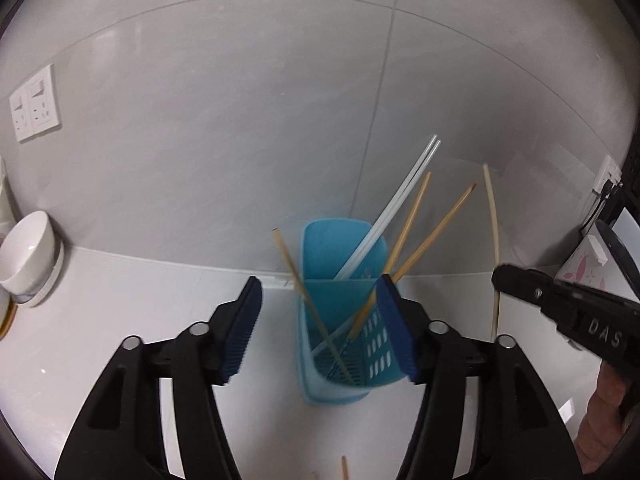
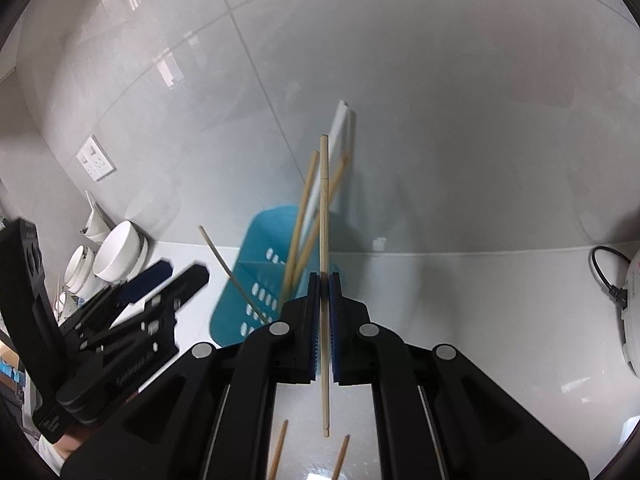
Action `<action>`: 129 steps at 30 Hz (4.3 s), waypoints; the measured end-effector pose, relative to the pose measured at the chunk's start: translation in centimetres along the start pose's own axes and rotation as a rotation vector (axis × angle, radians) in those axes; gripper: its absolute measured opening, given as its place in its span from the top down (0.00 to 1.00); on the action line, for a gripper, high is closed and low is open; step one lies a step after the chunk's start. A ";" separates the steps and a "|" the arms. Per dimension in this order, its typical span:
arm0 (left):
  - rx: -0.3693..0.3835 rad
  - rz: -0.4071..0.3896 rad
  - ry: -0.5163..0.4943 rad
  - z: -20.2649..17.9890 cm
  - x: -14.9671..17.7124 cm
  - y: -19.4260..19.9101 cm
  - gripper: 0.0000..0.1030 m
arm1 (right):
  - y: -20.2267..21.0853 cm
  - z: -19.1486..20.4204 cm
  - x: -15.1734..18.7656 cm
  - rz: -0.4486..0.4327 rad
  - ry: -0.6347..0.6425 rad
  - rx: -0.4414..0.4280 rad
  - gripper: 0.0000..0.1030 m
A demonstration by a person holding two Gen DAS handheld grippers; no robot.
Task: Organize utensils
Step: 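Lower the chopstick into the blue holder with the right gripper while the left gripper releases its chopstick there, then move both open grippers back over the row of chopsticks, then grasp the floral-printed chopstick with the right gripper while the left gripper grasps a plain chopstick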
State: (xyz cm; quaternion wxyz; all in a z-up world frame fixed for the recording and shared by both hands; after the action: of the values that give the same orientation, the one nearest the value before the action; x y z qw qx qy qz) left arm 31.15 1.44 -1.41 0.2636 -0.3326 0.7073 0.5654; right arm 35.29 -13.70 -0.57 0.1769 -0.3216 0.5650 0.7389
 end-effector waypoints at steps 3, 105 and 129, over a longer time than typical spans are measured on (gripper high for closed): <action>-0.027 0.018 0.019 1.0 0.3 1.3 0.24 | 0.3 0.8 -0.5 -0.027 0.008 -0.018 0.96; -0.070 0.567 0.137 2.4 24.2 3.7 0.06 | 3.3 -14.3 25.5 0.451 -0.165 0.485 0.31; -0.133 0.760 0.138 1.2 28.7 3.2 0.36 | -0.1 -13.1 25.7 0.659 -0.105 0.495 0.67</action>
State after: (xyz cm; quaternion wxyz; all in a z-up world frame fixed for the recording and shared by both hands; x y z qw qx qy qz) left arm 10.32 -1.95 -21.20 -0.0347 -0.1006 0.7580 0.6435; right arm 20.21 -28.68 -20.00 0.0316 -0.0333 0.7885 0.6133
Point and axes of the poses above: each gripper's, at about its wrist camera, not at the fingertips, and y roughly against the way its jaws point, z to its left, x to its underside, the point moved 7 cm from there along -y, roughly the way its jaws point, and after that the axes turned 11 degrees about x, right-handed, at the moved point
